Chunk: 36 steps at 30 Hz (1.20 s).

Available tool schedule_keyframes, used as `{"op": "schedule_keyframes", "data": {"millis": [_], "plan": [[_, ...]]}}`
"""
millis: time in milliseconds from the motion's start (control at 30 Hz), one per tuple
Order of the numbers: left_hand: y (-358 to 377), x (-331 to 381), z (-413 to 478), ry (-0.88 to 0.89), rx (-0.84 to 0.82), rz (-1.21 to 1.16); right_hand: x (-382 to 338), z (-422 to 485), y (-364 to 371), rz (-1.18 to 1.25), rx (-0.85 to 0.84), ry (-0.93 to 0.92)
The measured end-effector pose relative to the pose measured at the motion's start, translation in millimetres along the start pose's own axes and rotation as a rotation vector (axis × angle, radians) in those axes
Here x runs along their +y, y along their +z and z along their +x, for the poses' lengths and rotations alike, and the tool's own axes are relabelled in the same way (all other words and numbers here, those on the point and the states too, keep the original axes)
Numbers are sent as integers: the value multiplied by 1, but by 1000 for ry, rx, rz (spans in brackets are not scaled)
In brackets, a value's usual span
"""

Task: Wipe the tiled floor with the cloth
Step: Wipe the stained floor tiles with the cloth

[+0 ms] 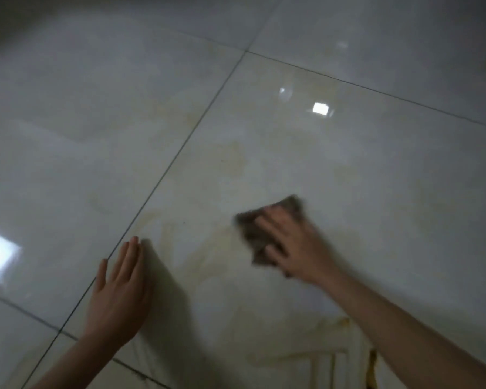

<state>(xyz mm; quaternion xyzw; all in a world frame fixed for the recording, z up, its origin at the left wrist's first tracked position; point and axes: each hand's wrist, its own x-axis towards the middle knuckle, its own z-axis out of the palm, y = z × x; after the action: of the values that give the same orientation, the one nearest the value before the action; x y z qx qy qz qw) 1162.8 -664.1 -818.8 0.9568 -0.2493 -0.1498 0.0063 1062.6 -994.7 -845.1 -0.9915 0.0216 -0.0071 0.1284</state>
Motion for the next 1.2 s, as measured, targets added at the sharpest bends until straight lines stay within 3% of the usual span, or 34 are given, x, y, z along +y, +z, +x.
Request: {"op": "schedule_keyframes", "data": {"millis": [133, 200, 300, 367, 433, 500, 567, 667, 733, 800, 867, 933, 1067, 1133, 1200], "plan": [[8, -35, -29, -6, 26, 1, 3, 15, 9, -36, 162, 761], [15, -46, -40, 24, 30, 11, -52, 30, 24, -34, 206, 888], [21, -52, -50, -15, 75, -25, -160, 36, 58, 1, 222, 465], [20, -57, -56, -46, 121, -36, -219, 24, 73, 42, 45, 42], [20, -66, -63, -65, 154, -30, -225, 27, 72, 59, -128, -356], [21, -80, -71, -74, 171, -23, -185, 54, 58, 54, -186, -626], [23, -92, -76, -81, 149, -10, -137, 89, 43, -4, -156, -548], [33, -103, -81, -113, 106, -21, -90, 135, 29, -62, -15, 39], [40, -104, -83, -155, 82, -74, -102, 152, 34, -61, -4, 370], [42, -103, -83, -167, 80, -106, -139, 151, 44, -23, 22, 442], [43, -103, -82, -163, 78, -110, -185, 123, 60, -1, 54, 258], [44, -105, -81, -154, 95, -116, -234, 79, 75, 8, 43, -50], [45, -108, -82, -97, 116, -112, -246, 51, 78, 66, -223, -648], [46, -108, -82, -115, 126, -112, -209, 88, 64, 48, -250, -761], [47, -107, -81, -132, 142, -106, -169, 131, 49, 13, -228, -608]]}}
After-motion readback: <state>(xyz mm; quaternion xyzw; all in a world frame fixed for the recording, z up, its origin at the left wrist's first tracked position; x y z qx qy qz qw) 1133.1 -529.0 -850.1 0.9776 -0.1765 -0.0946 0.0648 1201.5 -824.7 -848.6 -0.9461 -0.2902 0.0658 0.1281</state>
